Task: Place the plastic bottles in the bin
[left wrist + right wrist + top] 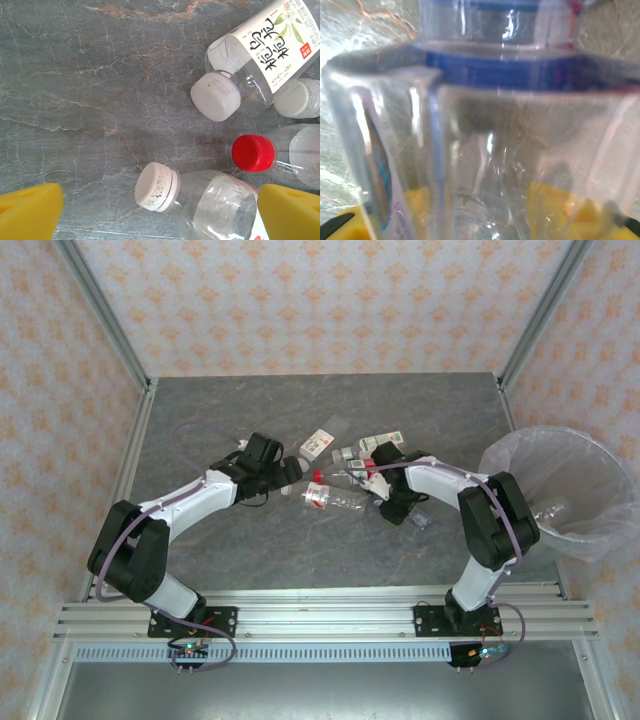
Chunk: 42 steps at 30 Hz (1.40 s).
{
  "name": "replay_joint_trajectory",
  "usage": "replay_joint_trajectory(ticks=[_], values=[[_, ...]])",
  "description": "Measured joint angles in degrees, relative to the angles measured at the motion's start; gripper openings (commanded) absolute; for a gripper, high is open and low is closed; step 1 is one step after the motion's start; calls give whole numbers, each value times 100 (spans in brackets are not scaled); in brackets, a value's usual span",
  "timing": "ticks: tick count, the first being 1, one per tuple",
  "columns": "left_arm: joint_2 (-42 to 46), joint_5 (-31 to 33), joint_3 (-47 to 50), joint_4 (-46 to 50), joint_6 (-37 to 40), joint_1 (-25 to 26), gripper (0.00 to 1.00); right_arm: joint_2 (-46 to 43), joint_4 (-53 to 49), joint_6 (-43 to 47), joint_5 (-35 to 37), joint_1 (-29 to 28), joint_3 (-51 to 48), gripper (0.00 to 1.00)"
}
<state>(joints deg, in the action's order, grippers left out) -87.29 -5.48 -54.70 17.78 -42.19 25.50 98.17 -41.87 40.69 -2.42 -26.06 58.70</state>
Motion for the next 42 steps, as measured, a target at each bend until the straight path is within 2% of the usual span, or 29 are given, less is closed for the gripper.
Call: replay_joint_trajectory(ticks=[14,20,42], values=[[0,0,0,-2,0,0,100,-1134,127,-514,74,0,-566,37],[0,0,0,-2,-2,0,100,-1342,251,-616,101,0,-706,36],[-24,-2,0,-4,-7,0,100,-3150,1860,-1075,70,0,-1604,32]])
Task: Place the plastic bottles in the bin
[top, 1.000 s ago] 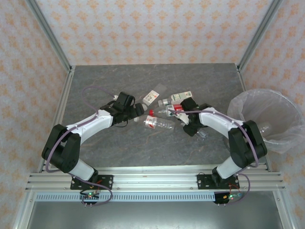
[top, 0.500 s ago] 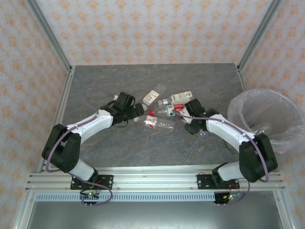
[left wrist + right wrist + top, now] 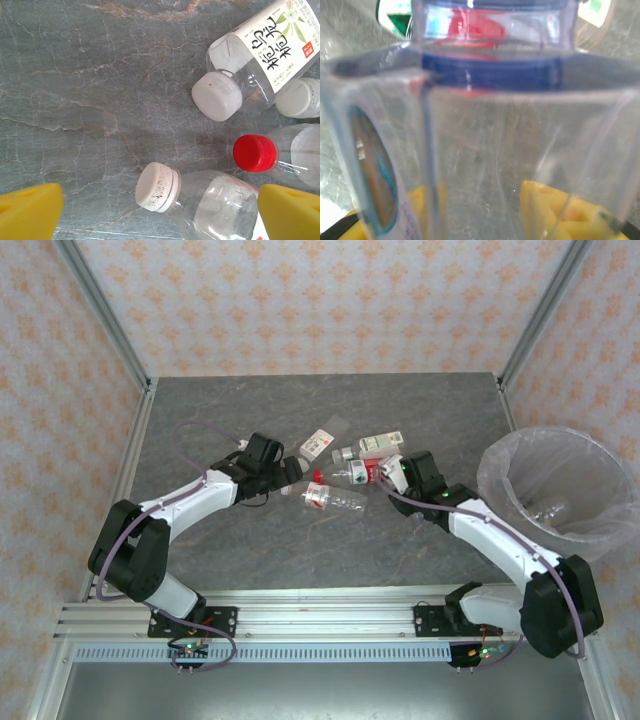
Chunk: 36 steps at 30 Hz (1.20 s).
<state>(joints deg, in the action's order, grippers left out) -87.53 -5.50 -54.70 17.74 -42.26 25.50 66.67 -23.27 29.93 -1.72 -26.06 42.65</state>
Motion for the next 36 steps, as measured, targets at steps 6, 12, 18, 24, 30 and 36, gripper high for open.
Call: replay_joint_trajectory(ticks=[6,12,18,24,30,36], values=[[0,-4,0,-9,-20,0,100,-442,498,-212,-35,0,-2,32],[0,-9,0,-46,-35,0,100,-761,968,-549,-44,0,-7,32],[-2,-24,0,-46,-35,0,100,-1086,1329,-852,-61,0,-4,32],[-17,-50,0,-46,-35,0,100,-1368,1558,-1091,-55,0,48,32],[-52,-118,-2,-70,-35,0,100,-1545,1567,-1460,142,0,398,33],[-76,-136,-2,-90,-33,0,100,-1635,1237,-1764,726,0,1073,33]])
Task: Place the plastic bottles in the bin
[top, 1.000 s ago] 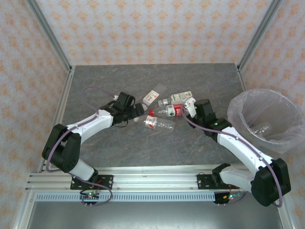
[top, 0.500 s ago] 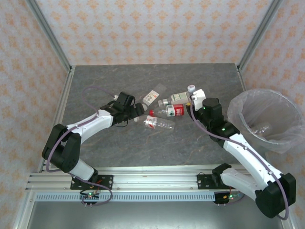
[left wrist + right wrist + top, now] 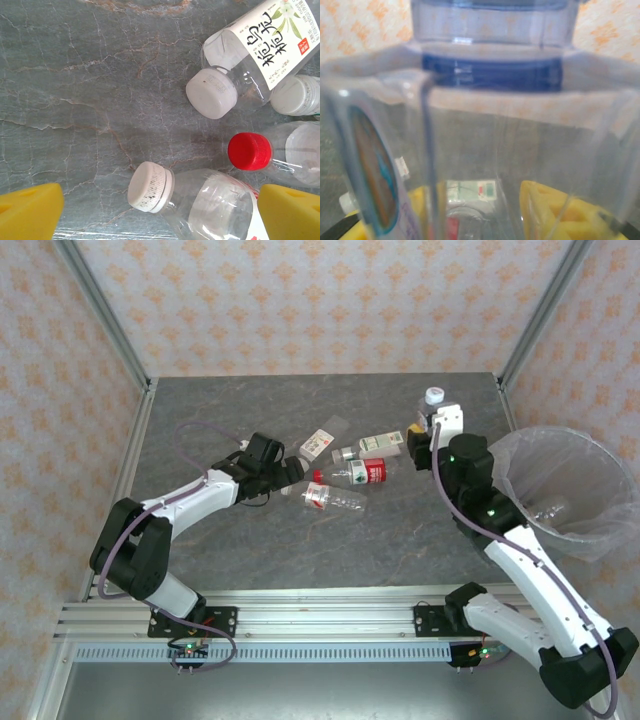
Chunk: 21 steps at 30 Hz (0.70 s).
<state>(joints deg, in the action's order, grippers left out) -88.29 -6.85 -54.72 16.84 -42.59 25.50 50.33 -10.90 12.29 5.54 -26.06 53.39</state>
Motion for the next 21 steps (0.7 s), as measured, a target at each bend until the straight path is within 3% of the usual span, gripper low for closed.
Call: replay_joint_trajectory(ticks=[8,21], values=[[-138,-22,-11,-57,0,0,100,-55,-881,-229,411,302,699,34],[-201,-42,-76,-79,2,0,100,-365,-1453,-269,459,2031,1113,33]])
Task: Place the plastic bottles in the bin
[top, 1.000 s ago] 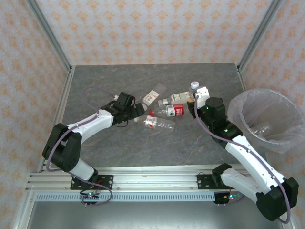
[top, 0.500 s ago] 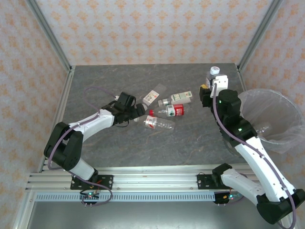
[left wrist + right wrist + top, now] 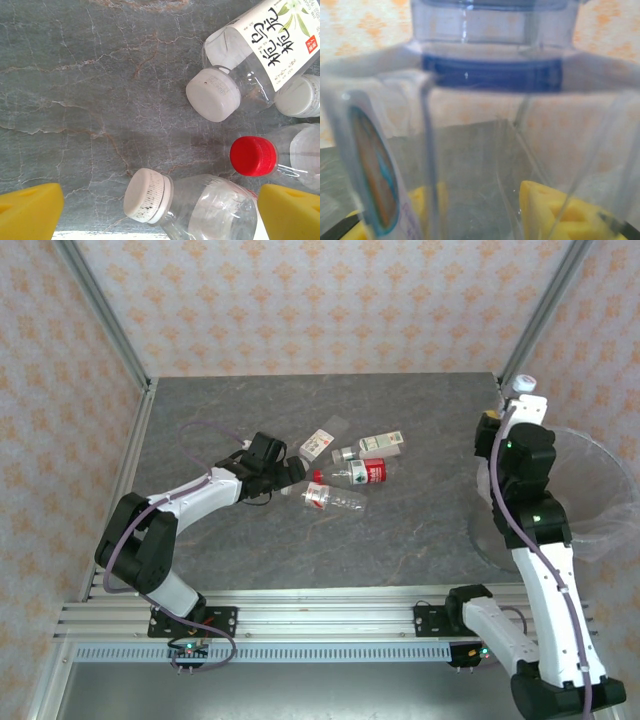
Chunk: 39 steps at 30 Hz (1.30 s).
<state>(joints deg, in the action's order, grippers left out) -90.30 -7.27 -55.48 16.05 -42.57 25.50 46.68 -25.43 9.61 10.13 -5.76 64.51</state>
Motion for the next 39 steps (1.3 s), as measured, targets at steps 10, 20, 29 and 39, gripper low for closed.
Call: replay_joint_trajectory(ticks=[10,20,29,39], values=[[-11,-44,-111,2,20,0,100,-24,-267,24,393,1086,0,33],[-138,-136,-223,4,44,-2,100,74,-269,431,1150,1753,-348,33],[-153,-151,-286,22,59,0,100,297,44,717,1705,1858,-813,38],[-153,-149,-286,57,59,0,100,256,155,876,2380,1867,-1108,72]])
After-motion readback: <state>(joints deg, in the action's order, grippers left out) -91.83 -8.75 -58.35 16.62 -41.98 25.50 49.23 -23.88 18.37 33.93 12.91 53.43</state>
